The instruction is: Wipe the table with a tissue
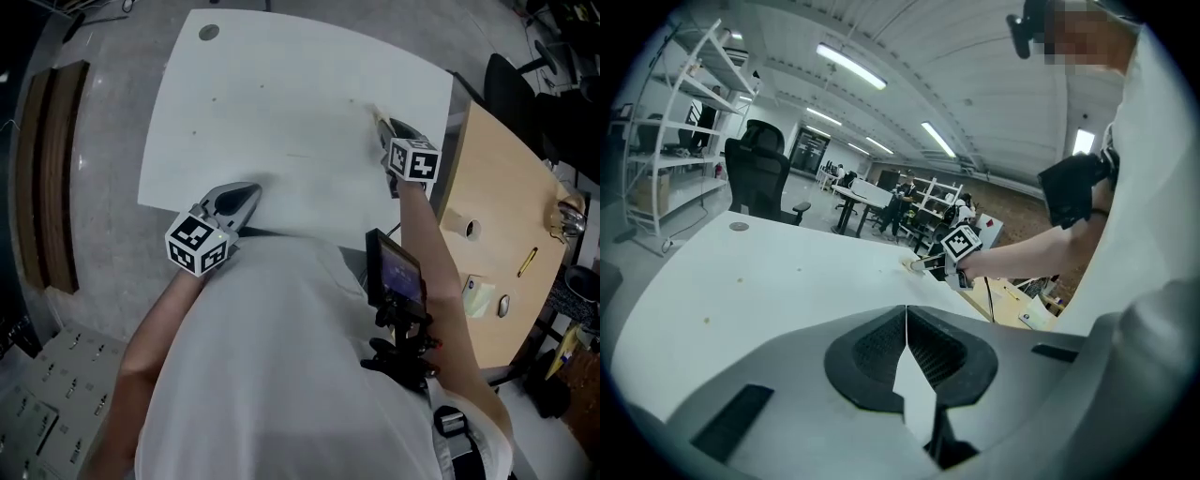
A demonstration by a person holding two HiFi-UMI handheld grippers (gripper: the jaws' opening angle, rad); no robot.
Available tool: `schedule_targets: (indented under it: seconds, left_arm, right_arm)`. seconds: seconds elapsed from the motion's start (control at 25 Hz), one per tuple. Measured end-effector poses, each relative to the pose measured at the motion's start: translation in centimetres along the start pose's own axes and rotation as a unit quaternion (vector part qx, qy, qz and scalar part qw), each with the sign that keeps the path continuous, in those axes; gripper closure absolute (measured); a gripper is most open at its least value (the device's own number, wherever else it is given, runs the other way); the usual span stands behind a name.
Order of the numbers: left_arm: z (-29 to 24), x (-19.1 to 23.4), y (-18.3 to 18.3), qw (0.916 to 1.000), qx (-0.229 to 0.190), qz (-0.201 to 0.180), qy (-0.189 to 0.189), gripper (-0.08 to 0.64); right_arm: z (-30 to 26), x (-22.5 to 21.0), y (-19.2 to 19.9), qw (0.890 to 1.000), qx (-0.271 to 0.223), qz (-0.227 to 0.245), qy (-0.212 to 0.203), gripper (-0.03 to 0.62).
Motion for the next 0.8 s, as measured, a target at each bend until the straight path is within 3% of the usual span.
schedule_targets:
  seconds: [0.36,0.56,0.8]
  left_arm:
    - [0.3,2.2,-0.6,0.9996,-0.012,0.017,-0.018,0.552]
    - [0.1,3.9,-0.9,0.9998,-0.014,0.013,-0.003,0.552]
    - [1.2,6.0,-0.3,0.9996,-0.015,0.022,-0.002,0.552]
  right_arm:
    - [-3.7,1.6,-0.6,0.999,0.035,0.034,0.009,0.502]
    - [-4.6,1.1,-1.0,0.999,0.028,0.019,0.034,0.502]
    - [-5.7,1.0,-1.5,0.993,0.045,0.061,0.091,0.502]
Point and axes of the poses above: the fingertips, and each gripper's own axes: z backward along the fingers, x to its left, y out of its underside, the point moved 1 cm from there along z, backward along the fingers, and after that the axes turned 14 degrees about -z, right-handed, at the moved point
